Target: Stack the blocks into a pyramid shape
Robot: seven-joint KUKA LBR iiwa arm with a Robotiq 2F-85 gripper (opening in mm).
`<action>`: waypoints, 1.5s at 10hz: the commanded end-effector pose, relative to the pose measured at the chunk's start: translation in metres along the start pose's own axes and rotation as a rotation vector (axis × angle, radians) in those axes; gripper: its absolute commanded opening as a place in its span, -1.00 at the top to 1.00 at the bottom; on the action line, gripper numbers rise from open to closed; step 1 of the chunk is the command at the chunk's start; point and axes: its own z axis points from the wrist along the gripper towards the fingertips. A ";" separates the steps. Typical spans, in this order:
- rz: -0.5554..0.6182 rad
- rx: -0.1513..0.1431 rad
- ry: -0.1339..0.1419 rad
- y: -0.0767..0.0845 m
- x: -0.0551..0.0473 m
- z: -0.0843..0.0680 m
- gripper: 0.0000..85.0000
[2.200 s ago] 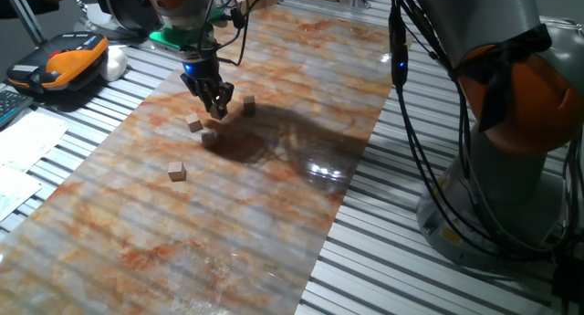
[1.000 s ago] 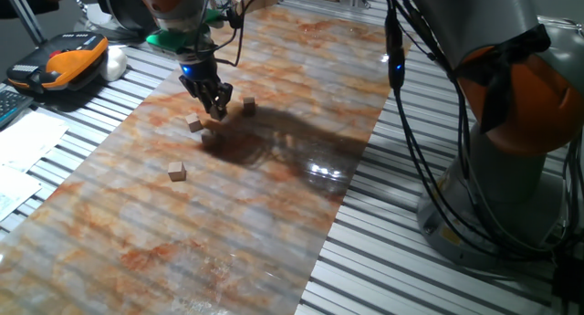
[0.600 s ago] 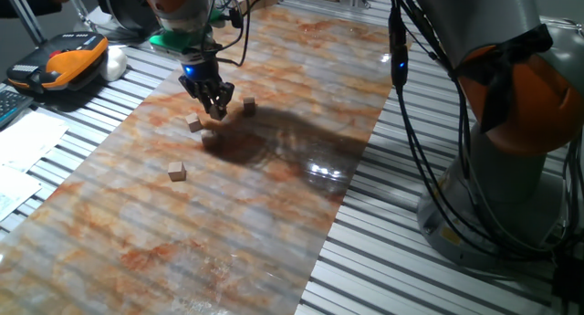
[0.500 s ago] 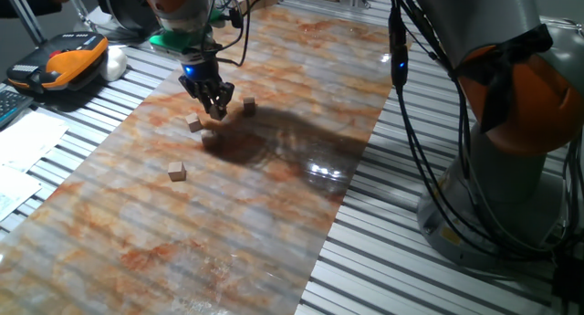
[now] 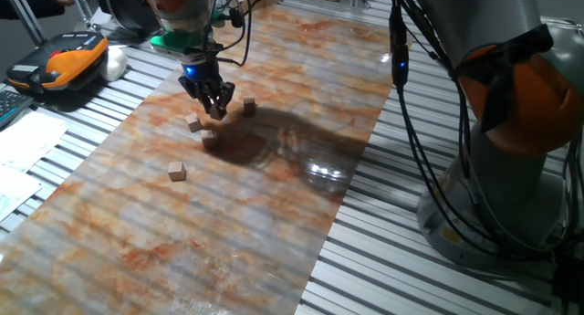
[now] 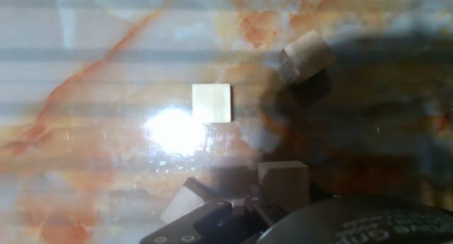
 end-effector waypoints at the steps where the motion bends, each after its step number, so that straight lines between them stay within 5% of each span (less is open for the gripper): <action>1: -0.005 -0.002 0.001 0.000 0.000 0.000 1.00; 15: -0.015 0.017 -0.019 0.040 -0.015 0.000 1.00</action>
